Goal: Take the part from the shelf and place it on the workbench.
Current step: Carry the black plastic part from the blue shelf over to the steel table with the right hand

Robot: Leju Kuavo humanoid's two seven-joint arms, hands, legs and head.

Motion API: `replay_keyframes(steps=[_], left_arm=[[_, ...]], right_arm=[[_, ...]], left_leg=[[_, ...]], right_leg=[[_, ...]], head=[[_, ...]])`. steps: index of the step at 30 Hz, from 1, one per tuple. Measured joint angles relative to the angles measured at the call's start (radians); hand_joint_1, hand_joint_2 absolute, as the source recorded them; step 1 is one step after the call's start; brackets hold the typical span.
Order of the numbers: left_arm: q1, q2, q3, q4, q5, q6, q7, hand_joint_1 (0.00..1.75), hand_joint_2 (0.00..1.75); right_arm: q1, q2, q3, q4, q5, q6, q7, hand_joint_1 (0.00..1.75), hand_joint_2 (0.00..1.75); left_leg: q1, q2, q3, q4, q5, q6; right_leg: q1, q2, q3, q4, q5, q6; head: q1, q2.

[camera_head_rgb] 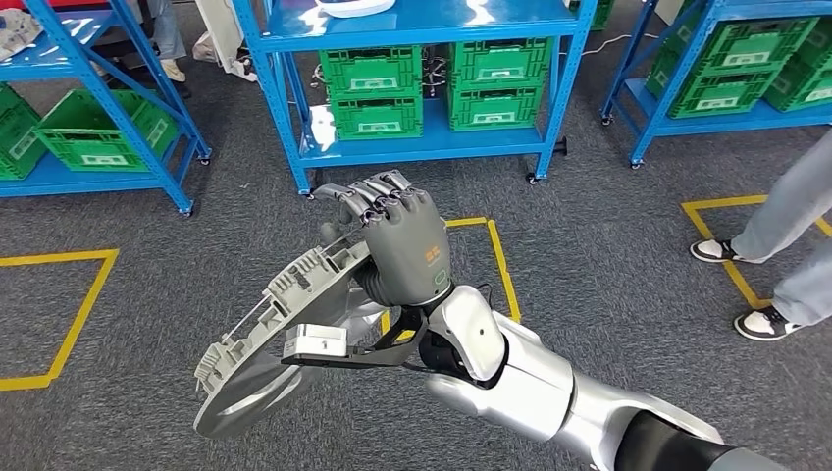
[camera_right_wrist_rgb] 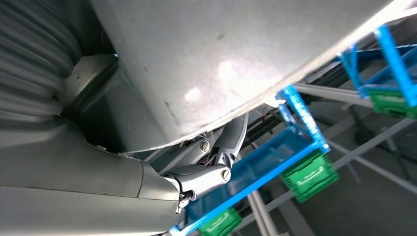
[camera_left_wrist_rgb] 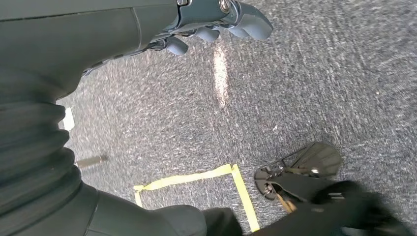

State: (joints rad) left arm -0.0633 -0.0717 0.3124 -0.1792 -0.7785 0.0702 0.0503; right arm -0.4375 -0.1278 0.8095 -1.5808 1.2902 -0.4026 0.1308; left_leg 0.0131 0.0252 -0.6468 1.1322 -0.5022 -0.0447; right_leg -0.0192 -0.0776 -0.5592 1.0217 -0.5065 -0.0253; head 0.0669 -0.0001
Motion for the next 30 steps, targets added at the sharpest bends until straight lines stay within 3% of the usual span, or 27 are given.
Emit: replay_keyframes(steps=[2,3,5,7,9,11,12,13,15,17,18,20,21,23,25,27,28,30], left_arm=[[-0.004,0.0,0.0,0.0,-0.001,0.0,0.0,0.0,1.75],[-0.006,0.0,0.0,0.0,-0.001,0.0,0.0,0.0,1.75],[-0.006,0.002,0.0,0.0,-0.001,-0.001,0.0,0.0,1.75],[-0.005,0.001,0.0,0.0,-0.001,-0.001,0.0,0.0,1.75],[-0.008,0.001,0.001,0.0,-0.002,-0.001,0.0,0.0,1.75],[-0.01,0.001,0.002,0.0,-0.002,-0.002,0.001,0.0,1.75],[-0.009,0.001,0.002,0.0,-0.001,-0.003,0.001,0.0,1.75],[-0.007,0.001,0.003,0.001,-0.001,-0.004,0.001,0.0,1.75],[-0.005,0.0,0.004,0.001,-0.001,-0.005,0.0,0.0,1.75],[-0.005,0.0,0.006,0.001,0.0,-0.002,-0.001,0.0,1.75],[-0.005,0.0,0.008,0.0,0.0,-0.001,-0.002,0.0,1.75],[-0.001,0.001,0.01,0.0,0.001,0.001,-0.003,0.0,1.75],[0.002,0.001,0.011,0.001,0.001,0.001,-0.003,0.0,1.75],[0.006,0.001,0.011,0.001,0.001,0.002,-0.003,0.0,1.75],[0.005,0.0,0.011,0.001,0.001,0.002,-0.003,0.0,1.75],[0.003,0.0,0.011,0.001,0.001,0.003,-0.002,0.0,1.75],[0.003,0.001,0.011,0.001,0.0,0.003,-0.001,0.0,1.75],[0.003,0.002,0.011,0.001,-0.002,0.003,0.0,0.0,1.75]], right_arm=[[-0.003,0.0,0.0,0.0,0.0,-0.001,0.0,1.75,1.75],[-0.004,0.0,0.0,0.0,0.0,-0.002,0.0,1.75,1.75],[-0.006,0.0,0.0,0.0,0.0,-0.003,0.0,1.75,1.75],[-0.009,0.0,0.0,0.0,0.0,-0.005,0.0,1.75,1.75],[-0.01,-0.001,0.0,0.001,-0.001,-0.007,-0.001,1.75,1.75],[-0.006,-0.003,0.001,0.005,-0.003,-0.01,-0.001,1.75,1.75],[-0.005,-0.004,0.001,0.007,-0.006,-0.012,-0.002,1.75,1.75],[-0.005,-0.005,0.002,0.009,-0.009,-0.014,-0.004,1.75,1.75],[-0.009,-0.005,0.003,0.01,-0.018,-0.018,-0.008,1.75,1.75],[-0.015,-0.005,0.005,0.011,-0.028,-0.02,-0.012,1.75,1.75],[-0.018,-0.005,0.006,0.011,-0.033,-0.021,-0.013,1.75,1.75],[-0.023,-0.005,0.007,0.013,-0.036,-0.024,-0.017,1.75,1.75],[-0.025,-0.004,0.007,0.013,-0.037,-0.025,-0.019,1.75,1.75],[-0.029,-0.004,0.008,0.014,-0.037,-0.027,-0.022,1.75,1.75],[-0.03,-0.004,0.009,0.017,-0.039,-0.029,-0.024,1.75,1.75],[-0.031,-0.004,0.01,0.019,-0.041,-0.031,-0.026,1.75,1.75],[-0.031,-0.004,0.01,0.02,-0.042,-0.032,-0.026,1.75,1.75],[-0.033,-0.004,0.01,0.02,-0.043,-0.033,-0.025,1.75,1.75]], left_leg=[[-0.007,0.029,0.058,-0.105,0.026,0.013],[-0.011,0.033,0.064,-0.121,0.026,0.02],[-0.012,0.013,0.063,-0.127,0.034,0.034],[-0.006,-0.007,0.07,-0.142,0.046,0.048],[-0.003,-0.026,0.071,-0.149,0.056,0.058],[-0.004,-0.05,0.065,-0.148,0.061,0.06],[-0.004,-0.062,0.062,-0.146,0.063,0.06],[-0.004,-0.075,0.059,-0.143,0.065,0.057],[-0.002,-0.101,0.047,-0.132,0.069,0.05],[-0.004,-0.125,0.033,-0.12,0.069,0.039],[-0.005,-0.133,0.028,-0.118,0.069,0.032],[-0.004,-0.147,0.019,-0.124,0.074,0.019],[-0.004,-0.142,0.015,-0.121,0.074,0.015],[-0.005,-0.1,-0.01,-0.067,0.04,0.008],[-0.005,-0.049,-0.066,0.061,-0.034,0.002],[-0.003,-0.034,-0.108,0.164,-0.079,-0.003],[-0.003,-0.031,-0.103,0.164,-0.075,-0.002],[-0.006,-0.012,-0.031,0.051,-0.027,0.005]], right_leg=[[0.002,-0.018,0.003,0.0,-0.001,0.011],[0.003,-0.026,0.005,-0.002,-0.001,0.019],[0.002,-0.04,0.012,-0.009,0.0,0.034],[0.0,-0.009,0.01,0.012,-0.019,0.044],[0.0,0.049,-0.032,0.11,-0.078,0.047],[0.001,0.072,-0.091,0.235,-0.134,0.047],[0.001,0.075,-0.104,0.262,-0.137,0.046],[0.0,0.077,-0.097,0.247,-0.12,0.046],[-0.002,0.093,-0.036,0.12,-0.058,0.044],[0.001,0.118,0.01,0.016,-0.023,0.037],[0.003,0.124,0.013,0.002,-0.02,0.032],[0.005,0.109,0.008,0.004,-0.012,0.016],[0.004,0.1,0.008,0.002,-0.007,0.008],[0.001,0.08,0.01,-0.003,0.003,-0.006],[0.002,0.06,0.007,-0.004,0.005,-0.01],[0.004,0.036,0.003,-0.004,0.005,-0.01],[0.004,0.024,0.002,-0.004,0.005,-0.01],[0.005,0.0,0.003,-0.004,0.005,-0.008]], head=[[0.001,0.0],[0.002,0.0],[0.002,0.0],[0.003,0.0],[0.004,0.0],[0.004,0.0],[0.004,0.0],[0.004,0.0],[0.005,0.0],[0.005,0.0],[0.004,0.0],[0.002,0.0],[0.002,0.0],[-0.002,0.0],[-0.006,0.0],[-0.006,0.0],[-0.006,0.0],[-0.006,0.0]])
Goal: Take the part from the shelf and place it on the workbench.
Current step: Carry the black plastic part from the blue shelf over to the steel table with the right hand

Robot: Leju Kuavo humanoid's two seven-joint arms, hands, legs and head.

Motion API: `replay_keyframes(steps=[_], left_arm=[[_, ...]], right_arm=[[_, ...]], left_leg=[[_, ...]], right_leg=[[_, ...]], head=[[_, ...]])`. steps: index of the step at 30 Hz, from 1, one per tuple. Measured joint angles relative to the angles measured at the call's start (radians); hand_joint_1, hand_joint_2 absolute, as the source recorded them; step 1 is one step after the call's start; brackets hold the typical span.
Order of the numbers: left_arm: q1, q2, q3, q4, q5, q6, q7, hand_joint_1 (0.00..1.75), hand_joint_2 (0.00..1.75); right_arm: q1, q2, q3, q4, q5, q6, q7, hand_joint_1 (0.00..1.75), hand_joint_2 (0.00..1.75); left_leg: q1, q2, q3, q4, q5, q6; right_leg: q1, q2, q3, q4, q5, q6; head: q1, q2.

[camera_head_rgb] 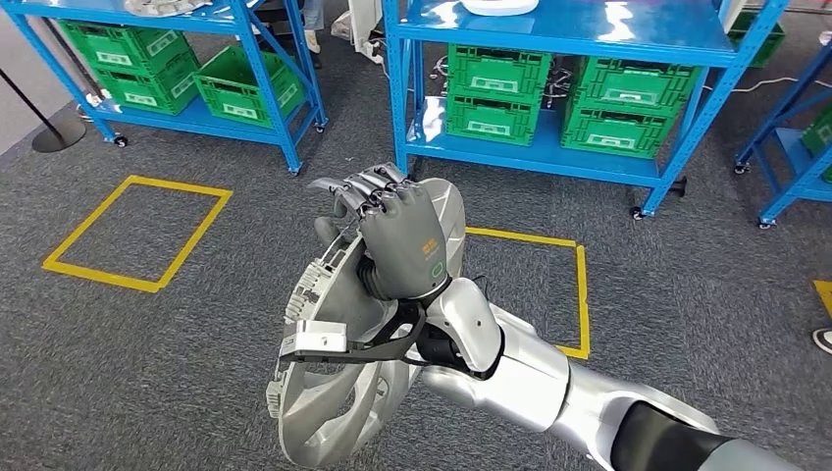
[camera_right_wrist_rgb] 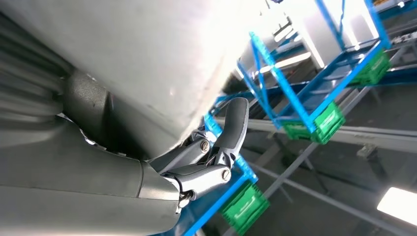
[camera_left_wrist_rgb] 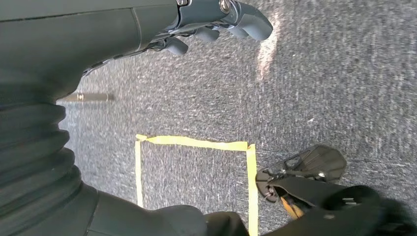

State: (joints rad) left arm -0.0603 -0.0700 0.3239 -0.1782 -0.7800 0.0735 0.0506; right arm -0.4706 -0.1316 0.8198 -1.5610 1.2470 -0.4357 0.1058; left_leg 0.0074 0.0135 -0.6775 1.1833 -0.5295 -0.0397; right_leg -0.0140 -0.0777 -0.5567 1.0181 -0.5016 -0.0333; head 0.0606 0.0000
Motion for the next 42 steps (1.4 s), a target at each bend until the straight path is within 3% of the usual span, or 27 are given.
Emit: replay_keyframes(steps=[2,3,4,6,8,10,11,12,13,15,17,19,21,23,25,27,28,29,30,32,34,36,37,38,40,42], left_arm=[[-0.005,0.001,0.0,-0.001,-0.001,0.0,0.0,0.0,1.75],[-0.008,0.002,0.0,-0.001,-0.002,0.0,0.0,0.0,1.75],[-0.01,0.002,0.0,-0.001,-0.004,0.0,0.0,0.0,1.75],[-0.01,0.002,0.0,-0.001,-0.006,0.0,0.002,0.0,1.75],[-0.009,0.002,0.0,-0.001,-0.008,0.0,0.003,0.0,1.75],[-0.013,0.002,0.0,-0.001,-0.009,0.0,0.003,0.0,1.75],[-0.015,0.002,0.0,-0.001,-0.009,0.0,0.003,0.0,1.75],[-0.015,0.001,0.0,-0.001,-0.011,-0.001,0.003,0.0,1.75],[-0.014,0.001,0.0,-0.001,-0.012,-0.001,0.003,0.0,1.75],[-0.013,0.0,0.0,-0.001,-0.016,-0.002,0.005,0.0,1.75],[-0.014,0.0,0.0,-0.001,-0.019,-0.002,0.008,0.0,1.75],[-0.013,0.0,0.0,-0.001,-0.023,-0.002,0.01,0.0,1.75],[-0.007,0.001,0.0,0.0,-0.027,-0.002,0.01,0.0,1.75],[-0.002,0.0,0.0,0.0,-0.031,-0.001,0.009,0.0,1.75],[-0.002,-0.001,0.0,0.0,-0.034,-0.001,0.008,0.0,1.75],[-0.002,-0.002,0.0,0.0,-0.035,-0.001,0.007,0.0,1.75],[-0.001,-0.002,0.0,0.0,-0.036,-0.002,0.007,0.0,1.75],[0.0,-0.002,0.0,0.0,-0.038,-0.002,0.007,0.0,1.75],[0.0,-0.002,0.0,0.0,-0.042,-0.003,0.007,0.0,1.75],[-0.003,-0.004,0.0,-0.001,-0.054,-0.007,0.008,0.0,1.75],[-0.009,-0.006,0.0,-0.001,-0.067,-0.011,0.011,0.0,1.75],[-0.013,-0.007,-0.001,-0.001,-0.076,-0.016,0.015,0.0,1.75],[-0.013,-0.008,-0.001,-0.001,-0.078,-0.019,0.017,0.0,1.75],[-0.013,-0.009,-0.001,-0.001,-0.08,-0.021,0.018,0.0,1.75],[-0.016,-0.011,-0.001,-0.001,-0.081,-0.023,0.018,0.0,1.75],[-0.021,-0.011,-0.001,-0.001,-0.081,-0.023,0.018,0.0,1.75]], right_arm=[[-0.003,0.0,0.0,0.0,0.0,-0.001,0.0,1.75,1.75],[-0.004,-0.001,0.0,0.0,0.0,-0.002,0.0,1.75,1.75],[-0.005,-0.001,0.0,0.0,0.0,-0.003,0.001,1.75,1.75],[-0.006,-0.001,0.002,0.0,0.001,-0.004,0.003,1.75,1.75],[-0.006,-0.001,0.004,-0.001,0.005,-0.007,0.006,1.75,1.75],[-0.004,-0.002,0.006,-0.002,0.009,-0.007,0.011,1.75,1.75],[-0.001,-0.003,0.007,-0.001,0.011,-0.005,0.015,1.75,1.75],[0.002,-0.003,0.008,-0.001,0.013,-0.004,0.018,1.75,1.75],[0.005,-0.004,0.009,-0.001,0.016,-0.003,0.021,1.75,1.75],[0.007,-0.005,0.011,-0.002,0.024,-0.001,0.022,1.75,1.75],[0.008,-0.004,0.012,-0.002,0.03,0.002,0.022,1.75,1.75],[0.008,-0.004,0.013,-0.005,0.035,0.006,0.022,1.75,1.75],[0.008,-0.003,0.013,-0.008,0.039,0.009,0.022,1.75,1.75],[0.009,-0.001,0.013,-0.013,0.041,0.012,0.022,1.75,1.75],[0.013,0.0,0.013,-0.016,0.043,0.014,0.022,1.75,1.75],[0.02,0.0,0.013,-0.017,0.043,0.016,0.022,1.75,1.75],[0.022,0.0,0.013,-0.017,0.043,0.016,0.022,1.75,1.75],[0.024,0.0,0.013,-0.017,0.044,0.016,0.023,1.75,1.75],[0.025,0.0,0.013,-0.018,0.046,0.016,0.024,1.75,1.75],[0.026,-0.001,0.013,-0.022,0.052,0.016,0.03,1.75,1.75],[0.03,-0.005,0.012,-0.029,0.06,0.012,0.037,1.75,1.75],[0.035,-0.009,0.011,-0.037,0.067,0.006,0.04,1.75,1.75],[0.039,-0.011,0.011,-0.041,0.069,0.004,0.041,1.75,1.75],[0.042,-0.013,0.011,-0.045,0.071,0.001,0.041,1.75,1.75],[0.051,-0.022,0.011,-0.051,0.074,-0.002,0.042,1.75,1.75],[0.063,-0.031,0.01,-0.054,0.075,-0.004,0.044,1.75,1.75]], left_leg=[[-0.008,0.05,0.079,-0.132,0.04,0.014],[-0.011,0.065,0.096,-0.164,0.049,0.021],[-0.015,0.069,0.098,-0.174,0.052,0.027],[-0.013,0.042,0.097,-0.177,0.06,0.037],[-0.007,0.016,0.101,-0.185,0.07,0.048],[-0.004,-0.009,0.099,-0.187,0.076,0.056],[-0.005,-0.023,0.096,-0.185,0.076,0.058],[-0.005,-0.038,0.093,-0.184,0.076,0.058],[-0.005,-0.053,0.092,-0.181,0.076,0.058],[-0.005,-0.083,0.09,-0.174,0.075,0.055],[-0.005,-0.108,0.085,-0.166,0.072,0.046],[-0.005,-0.126,0.077,-0.164,0.072,0.033],[-0.002,-0.136,0.069,-0.167,0.075,0.02],[-0.003,-0.099,0.053,-0.138,0.055,0.01],[-0.003,-0.043,0.003,-0.03,-0.004,0.002],[0.0,-0.023,-0.061,0.097,-0.056,-0.005],[0.002,-0.021,-0.074,0.12,-0.057,-0.007],[0.003,-0.017,-0.065,0.103,-0.039,-0.007],[0.004,-0.008,-0.034,0.046,-0.008,-0.007],[0.002,0.046,0.044,-0.097,0.048,0.0],[-0.003,0.078,0.079,-0.162,0.067,0.014],[-0.006,0.052,0.076,-0.163,0.069,0.027],[-0.005,0.039,0.076,-0.166,0.072,0.034],[-0.003,0.025,0.077,-0.169,0.075,0.041],[0.0,-0.002,0.078,-0.173,0.079,0.051],[-0.001,-0.033,0.077,-0.172,0.079,0.055]], right_leg=[[0.004,-0.021,0.004,0.001,-0.003,0.008],[0.005,-0.031,0.007,0.002,-0.005,0.014],[0.005,-0.042,0.01,0.001,-0.006,0.021],[0.003,-0.055,0.016,0.0,-0.01,0.035],[0.0,-0.006,0.001,0.04,-0.038,0.047],[-0.002,0.058,-0.058,0.159,-0.099,0.054],[-0.002,0.071,-0.095,0.229,-0.127,0.055],[-0.001,0.075,-0.122,0.274,-0.136,0.056],[-0.001,0.077,-0.133,0.285,-0.126,0.055],[-0.003,0.087,-0.097,0.188,-0.055,0.053],[-0.005,0.119,-0.042,0.061,-0.003,0.048],[-0.003,0.133,-0.026,0.018,0.004,0.04],[0.0,0.114,-0.025,0.012,0.01,0.025],[-0.002,0.093,-0.018,0.003,0.014,0.01],[-0.001,0.07,-0.013,0.0,0.013,0.001],[0.001,0.044,-0.012,0.0,0.009,-0.001],[0.002,0.031,-0.011,0.0,0.007,-0.001],[0.002,0.018,-0.009,0.0,0.005,0.0],[0.001,0.006,-0.006,0.0,0.003,0.003],[0.005,-0.017,0.003,0.001,-0.005,0.012],[0.01,-0.038,0.011,0.002,-0.013,0.025],[0.009,-0.058,0.017,0.0,-0.018,0.038],[0.006,-0.049,0.018,0.004,-0.023,0.045],[0.003,-0.024,0.011,0.024,-0.038,0.051],[-0.001,0.046,-0.036,0.127,-0.095,0.058],[0.0,0.073,-0.108,0.262,-0.147,0.059]], head=[[0.001,0.0],[0.002,0.0],[0.002,0.0],[0.003,0.0],[0.004,0.0],[0.006,0.0],[0.006,0.0],[0.007,0.0],[0.007,0.0],[0.007,0.0],[0.007,0.0],[0.006,0.0],[0.007,0.0],[0.004,0.0],[0.001,0.0],[0.0,0.0],[0.0,0.0],[0.0,0.0],[0.0,0.0],[0.001,0.0],[0.003,0.0],[0.005,0.0],[0.006,0.0],[0.007,0.0],[0.011,0.0],[0.013,0.0]])
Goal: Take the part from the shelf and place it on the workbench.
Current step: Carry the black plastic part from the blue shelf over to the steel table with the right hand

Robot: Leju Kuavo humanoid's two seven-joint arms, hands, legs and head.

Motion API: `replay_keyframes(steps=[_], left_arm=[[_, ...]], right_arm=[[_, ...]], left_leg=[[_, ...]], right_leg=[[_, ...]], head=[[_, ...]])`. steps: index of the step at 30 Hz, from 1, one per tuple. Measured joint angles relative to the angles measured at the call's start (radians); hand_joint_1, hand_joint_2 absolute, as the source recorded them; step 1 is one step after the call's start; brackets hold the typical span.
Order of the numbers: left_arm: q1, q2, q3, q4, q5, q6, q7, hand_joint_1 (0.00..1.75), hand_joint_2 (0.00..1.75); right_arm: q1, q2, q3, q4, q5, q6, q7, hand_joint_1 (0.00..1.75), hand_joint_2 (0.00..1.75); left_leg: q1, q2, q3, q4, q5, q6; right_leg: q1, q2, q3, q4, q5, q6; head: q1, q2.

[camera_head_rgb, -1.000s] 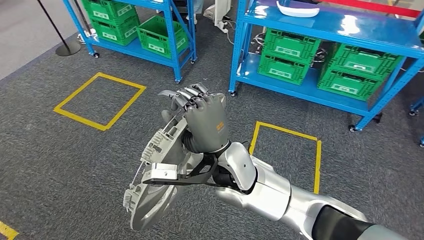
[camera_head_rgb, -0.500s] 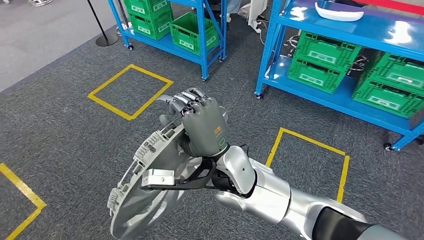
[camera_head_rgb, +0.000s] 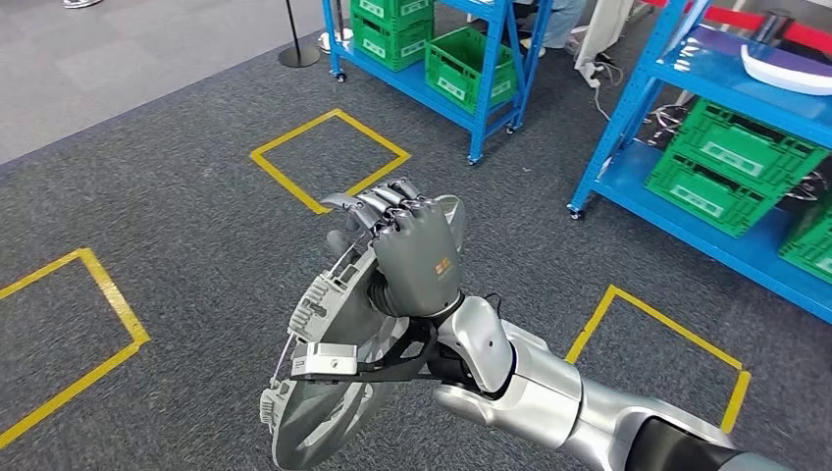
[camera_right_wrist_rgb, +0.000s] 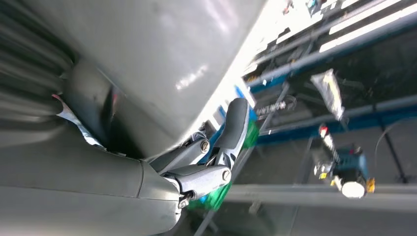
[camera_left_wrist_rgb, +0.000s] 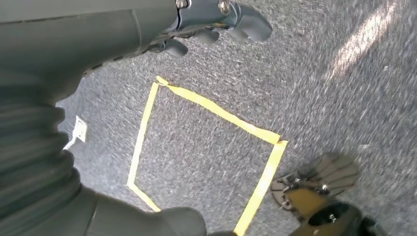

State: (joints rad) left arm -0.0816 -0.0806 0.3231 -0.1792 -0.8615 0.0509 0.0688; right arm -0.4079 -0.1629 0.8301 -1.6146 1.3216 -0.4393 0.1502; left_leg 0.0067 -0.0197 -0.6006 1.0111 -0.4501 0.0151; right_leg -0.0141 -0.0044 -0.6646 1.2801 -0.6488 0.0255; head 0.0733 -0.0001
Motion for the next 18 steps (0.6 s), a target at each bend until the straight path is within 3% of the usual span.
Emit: replay_keyframes(steps=[1,2,4,6,9,10,12,13,14,16,17,18], left_arm=[[-0.001,0.0,0.0,0.0,0.0,0.0,0.0,0.0,1.75],[-0.001,0.0,0.0,0.0,0.0,-0.001,0.0,0.0,1.75],[0.0,-0.001,0.0,0.0,0.0,-0.002,-0.001,0.0,1.75],[-0.001,-0.001,0.0,0.0,0.0,-0.004,-0.003,0.0,1.75],[-0.001,-0.001,0.0,0.0,0.0,-0.005,-0.004,0.0,1.75],[0.001,0.0,0.0,0.0,0.0,-0.005,-0.004,0.0,1.75],[0.005,0.002,0.0,0.001,0.001,-0.005,-0.002,0.0,1.75],[0.006,0.004,0.0,0.001,0.002,-0.004,-0.001,0.0,1.75],[0.005,0.004,0.0,0.001,0.003,-0.003,-0.002,0.0,1.75],[0.004,0.004,0.0,0.001,0.005,-0.001,-0.003,0.0,1.75],[0.005,0.004,0.0,0.001,0.007,0.0,-0.004,0.0,1.75],[0.006,0.004,0.0,0.001,0.008,0.001,-0.005,0.0,1.75]], right_arm=[[0.005,-0.004,0.0,0.0,0.0,0.0,0.001,1.75,1.75],[0.009,-0.007,0.0,0.0,0.001,0.0,0.002,1.75,1.75],[0.012,-0.009,0.0,-0.001,0.005,-0.002,0.004,1.75,1.75],[0.013,-0.011,-0.001,-0.002,0.009,-0.004,0.005,1.75,1.75],[0.013,-0.012,-0.001,-0.002,0.01,-0.006,0.006,1.75,1.75],[0.013,-0.013,-0.002,-0.004,0.011,-0.008,0.005,1.75,1.75],[0.013,-0.013,-0.005,-0.009,0.015,-0.013,0.002,1.75,1.75],[0.015,-0.013,-0.006,-0.011,0.016,-0.015,-0.001,1.75,1.75],[0.017,-0.013,-0.007,-0.011,0.016,-0.015,-0.004,1.75,1.75],[0.022,-0.014,-0.008,-0.011,0.016,-0.015,-0.008,1.75,1.75],[0.023,-0.014,-0.008,-0.011,0.016,-0.015,-0.008,1.75,1.75],[0.024,-0.014,-0.008,-0.011,0.016,-0.015,-0.009,1.75,1.75]], left_leg=[[-0.001,-0.017,0.0,0.001,0.0,0.0],[-0.001,-0.034,0.001,0.002,-0.001,0.0],[0.001,-0.065,0.001,0.007,-0.003,-0.004],[0.002,-0.085,0.001,0.011,-0.005,-0.009],[0.002,-0.09,-0.001,0.013,-0.006,-0.011],[0.003,-0.089,-0.005,0.014,-0.006,-0.02],[0.0,-0.051,-0.032,0.051,-0.028,-0.041],[-0.001,-0.026,-0.059,0.098,-0.053,-0.052],[-0.001,-0.002,-0.091,0.163,-0.085,-0.054],[0.0,0.01,-0.146,0.273,-0.122,-0.057],[0.0,0.012,-0.15,0.282,-0.115,-0.058],[0.0,0.018,-0.134,0.252,-0.092,-0.057]], right_leg=[[0.0,0.003,-0.023,0.033,-0.001,-0.001],[0.0,0.005,-0.028,0.028,0.018,-0.003],[-0.003,0.023,0.018,-0.093,0.098,-0.006],[-0.007,0.054,0.066,-0.208,0.152,-0.009],[-0.009,0.074,0.077,-0.236,0.155,-0.01],[-0.008,0.063,0.08,-0.241,0.156,-0.02],[-0.004,0.032,0.088,-0.253,0.158,-0.043],[0.0,0.007,0.091,-0.257,0.159,-0.056],[0.002,-0.005,0.092,-0.257,0.157,-0.06],[0.005,-0.034,0.094,-0.257,0.153,-0.064],[0.006,-0.048,0.097,-0.257,0.15,-0.065],[0.006,-0.061,0.1,-0.257,0.147,-0.064]], head=[[0.0,0.0],[0.0,0.0],[0.0,0.0],[0.0,0.0],[0.0,0.0],[0.0,0.0],[-0.004,0.0],[-0.006,0.0],[-0.007,0.0],[-0.007,0.0],[-0.008,0.0],[-0.008,0.0]])
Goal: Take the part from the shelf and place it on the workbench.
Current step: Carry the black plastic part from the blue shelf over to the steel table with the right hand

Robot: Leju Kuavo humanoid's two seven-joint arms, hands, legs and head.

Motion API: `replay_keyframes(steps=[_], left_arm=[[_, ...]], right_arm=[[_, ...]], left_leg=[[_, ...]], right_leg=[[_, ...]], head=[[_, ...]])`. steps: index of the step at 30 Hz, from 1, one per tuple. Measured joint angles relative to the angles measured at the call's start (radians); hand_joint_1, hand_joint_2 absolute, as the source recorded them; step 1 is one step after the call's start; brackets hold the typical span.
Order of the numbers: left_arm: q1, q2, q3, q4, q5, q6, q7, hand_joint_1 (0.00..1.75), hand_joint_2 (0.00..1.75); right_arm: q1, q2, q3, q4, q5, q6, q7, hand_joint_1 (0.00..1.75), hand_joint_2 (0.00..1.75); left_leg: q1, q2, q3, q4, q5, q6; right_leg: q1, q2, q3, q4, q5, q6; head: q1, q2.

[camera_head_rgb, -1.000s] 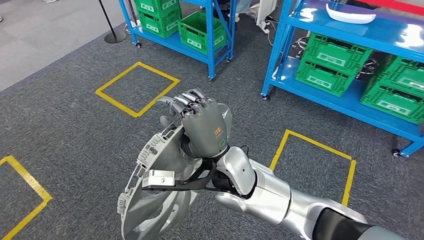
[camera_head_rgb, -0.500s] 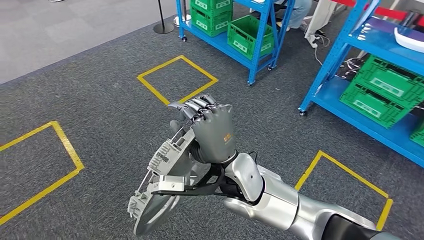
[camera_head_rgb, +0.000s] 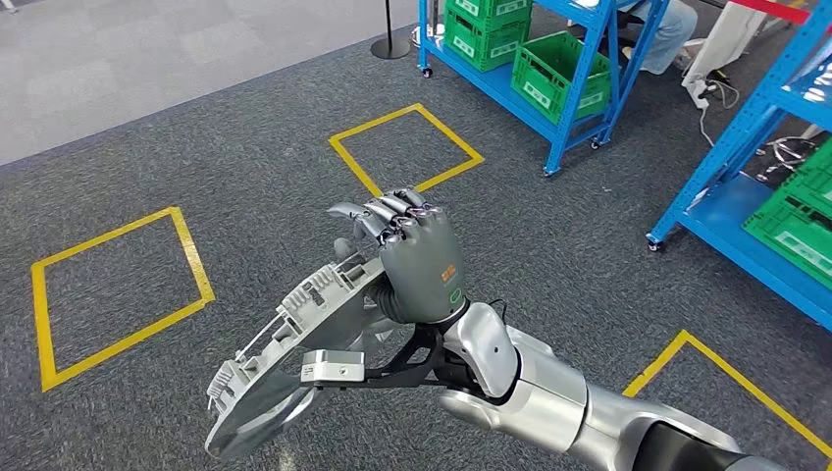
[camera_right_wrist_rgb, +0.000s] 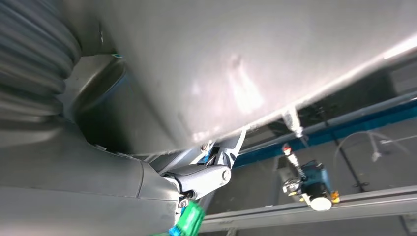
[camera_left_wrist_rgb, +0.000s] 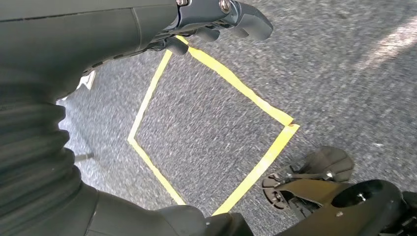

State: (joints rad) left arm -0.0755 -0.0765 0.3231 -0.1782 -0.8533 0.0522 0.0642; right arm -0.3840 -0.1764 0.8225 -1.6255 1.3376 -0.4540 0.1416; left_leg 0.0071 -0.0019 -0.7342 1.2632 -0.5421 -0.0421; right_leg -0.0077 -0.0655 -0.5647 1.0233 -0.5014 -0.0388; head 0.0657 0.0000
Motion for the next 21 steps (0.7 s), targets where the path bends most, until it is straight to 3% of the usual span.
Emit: replay_keyframes(steps=[2,4,5,7,9,11,13,14,15,16,18,20,21], left_arm=[[0.0,0.0,0.0,-0.001,0.002,0.001,-0.002,0.0,1.75],[-0.004,0.0,0.0,-0.001,0.003,0.002,-0.004,0.0,1.75],[-0.006,0.0,0.0,-0.001,0.003,0.002,-0.004,0.0,1.75],[-0.006,0.0,0.0,-0.001,0.004,0.002,-0.004,0.0,1.75],[-0.005,0.0,0.0,-0.001,0.004,0.002,-0.004,0.0,1.75],[-0.007,-0.001,0.0,-0.001,0.004,0.002,-0.004,0.0,1.75],[-0.009,-0.001,0.0,-0.001,0.004,0.002,-0.004,0.0,1.75],[-0.008,-0.001,0.0,-0.001,0.004,0.002,-0.004,0.0,1.75],[-0.008,-0.002,0.0,-0.001,0.004,0.002,-0.004,0.0,1.75],[-0.007,-0.002,0.0,-0.001,0.005,0.002,-0.004,0.0,1.75],[-0.008,-0.004,0.0,-0.001,0.005,0.002,-0.004,0.0,1.75],[-0.008,-0.005,0.0,-0.001,0.005,0.002,-0.004,0.0,1.75],[-0.006,-0.005,0.0,-0.001,0.005,0.002,-0.005,0.0,1.75]], right_arm=[[0.0,0.001,0.0,0.0,0.001,0.001,-0.001,1.75,1.75],[-0.001,0.002,0.0,0.0,0.003,0.002,-0.001,1.75,1.75],[-0.002,0.002,0.0,0.0,0.003,0.002,-0.001,1.75,1.75],[-0.004,0.004,0.0,0.0,0.003,0.002,-0.001,1.75,1.75],[-0.005,0.005,-0.001,-0.002,0.004,0.001,-0.001,1.75,1.75],[-0.003,0.005,-0.001,-0.004,0.004,0.001,-0.001,1.75,1.75],[0.001,0.004,-0.002,-0.004,0.003,0.002,0.0,1.75,1.75],[0.002,0.004,-0.002,-0.004,0.003,0.002,0.0,1.75,1.75],[0.001,0.004,-0.002,-0.004,0.004,0.002,-0.001,1.75,1.75],[0.0,0.004,-0.002,-0.004,0.004,0.002,-0.001,1.75,1.75],[-0.002,0.003,-0.002,-0.004,0.006,0.001,-0.001,1.75,1.75],[-0.003,0.003,-0.002,-0.004,0.006,0.0,-0.001,1.75,1.75],[-0.003,0.003,-0.003,-0.004,0.007,0.0,-0.001,1.75,1.75]], left_leg=[[-0.004,0.043,0.074,-0.136,0.057,0.006],[-0.01,0.081,0.125,-0.228,0.083,0.017],[-0.013,0.082,0.13,-0.24,0.083,0.023],[-0.013,0.054,0.128,-0.243,0.089,0.035],[-0.007,0.027,0.13,-0.25,0.096,0.047],[-0.003,0.0,0.129,-0.252,0.099,0.054],[-0.002,-0.03,0.127,-0.25,0.099,0.056],[-0.002,-0.046,0.126,-0.249,0.099,0.055],[-0.001,-0.062,0.127,-0.247,0.099,0.054],[0.001,-0.079,0.127,-0.245,0.099,0.051],[0.003,-0.109,0.124,-0.239,0.098,0.041],[0.003,-0.131,0.117,-0.238,0.1,0.026],[0.003,-0.142,0.112,-0.241,0.102,0.017]], right_leg=[[0.003,-0.024,0.009,0.001,-0.008,0.006],[0.007,-0.046,0.018,0.002,-0.016,0.016],[0.009,-0.058,0.02,0.002,-0.019,0.022],[0.006,-0.072,0.023,0.002,-0.023,0.034],[0.001,-0.023,0.01,0.04,-0.051,0.046],[-0.002,0.044,-0.045,0.156,-0.111,0.052],[-0.002,0.06,-0.108,0.275,-0.151,0.053],[-0.003,0.062,-0.12,0.289,-0.143,0.053],[-0.004,0.065,-0.113,0.264,-0.116,0.052],[-0.007,0.073,-0.088,0.204,-0.076,0.052],[-0.011,0.118,-0.031,0.071,-0.019,0.051],[-0.01,0.141,-0.011,0.019,-0.008,0.045],[-0.007,0.131,-0.01,0.018,-0.005,0.038]], head=[[0.0,0.0],[0.002,0.0],[0.003,0.0],[0.004,0.0],[0.005,0.0],[0.008,0.0],[0.01,0.0],[0.01,0.0],[0.01,0.0],[0.01,0.0],[0.01,0.0],[0.009,0.0],[0.009,0.0]])
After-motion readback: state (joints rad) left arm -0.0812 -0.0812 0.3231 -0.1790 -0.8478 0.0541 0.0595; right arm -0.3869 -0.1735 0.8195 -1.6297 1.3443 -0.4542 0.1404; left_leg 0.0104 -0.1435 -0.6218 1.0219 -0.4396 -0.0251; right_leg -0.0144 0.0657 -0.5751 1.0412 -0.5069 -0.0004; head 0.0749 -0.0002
